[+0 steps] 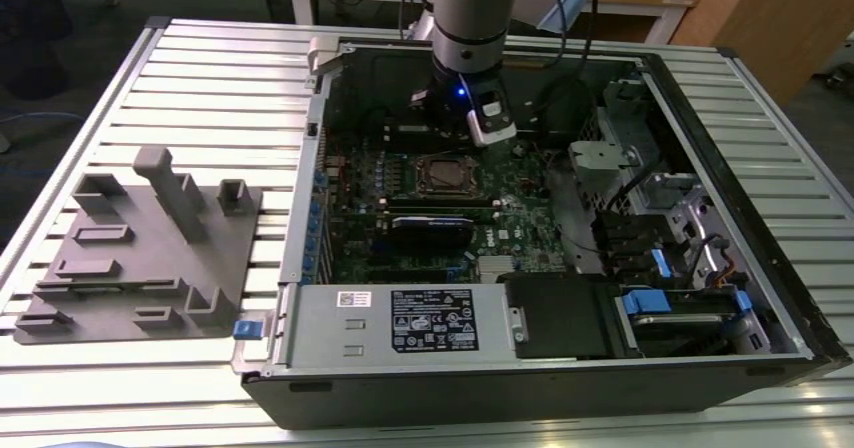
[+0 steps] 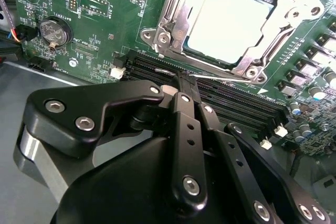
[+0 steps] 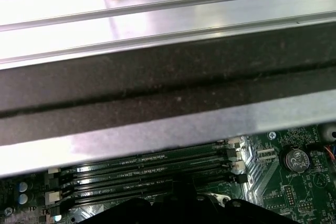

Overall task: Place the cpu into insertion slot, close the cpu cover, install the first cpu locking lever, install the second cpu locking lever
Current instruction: 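Install the first cpu locking lever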

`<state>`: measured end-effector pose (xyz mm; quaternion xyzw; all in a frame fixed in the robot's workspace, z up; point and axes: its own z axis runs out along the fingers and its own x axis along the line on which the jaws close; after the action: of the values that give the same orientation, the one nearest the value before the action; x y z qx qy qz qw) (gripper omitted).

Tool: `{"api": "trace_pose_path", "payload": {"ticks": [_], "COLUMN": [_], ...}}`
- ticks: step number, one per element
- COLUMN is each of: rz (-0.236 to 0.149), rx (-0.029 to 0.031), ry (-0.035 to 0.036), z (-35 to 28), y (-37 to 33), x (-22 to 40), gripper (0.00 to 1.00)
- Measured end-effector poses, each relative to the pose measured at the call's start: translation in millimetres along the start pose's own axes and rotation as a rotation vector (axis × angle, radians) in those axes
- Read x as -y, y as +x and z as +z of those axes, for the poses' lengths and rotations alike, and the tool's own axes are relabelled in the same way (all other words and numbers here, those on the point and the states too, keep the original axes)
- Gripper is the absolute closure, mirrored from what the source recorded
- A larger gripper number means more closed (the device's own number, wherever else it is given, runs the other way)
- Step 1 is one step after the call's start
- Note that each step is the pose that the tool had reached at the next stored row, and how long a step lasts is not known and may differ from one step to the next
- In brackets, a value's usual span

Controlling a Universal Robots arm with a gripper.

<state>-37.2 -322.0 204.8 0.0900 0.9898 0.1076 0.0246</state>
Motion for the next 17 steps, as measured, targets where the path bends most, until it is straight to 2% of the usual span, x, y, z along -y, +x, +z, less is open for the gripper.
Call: {"api": "trace_pose_path", "payload": {"ticks": [4,9,17], "rz": [0.007,0.039,0.044], "rx": [0.0022,0.0097,0.0107], "ry": [0.0003,0.0014,0.0015], "z": [0.2,0.6,0.9], "y": [0.0,0.1,0.5], "x": [0.0,-0.2,-1.5], "gripper": [0.89,0.89,0.89]}}
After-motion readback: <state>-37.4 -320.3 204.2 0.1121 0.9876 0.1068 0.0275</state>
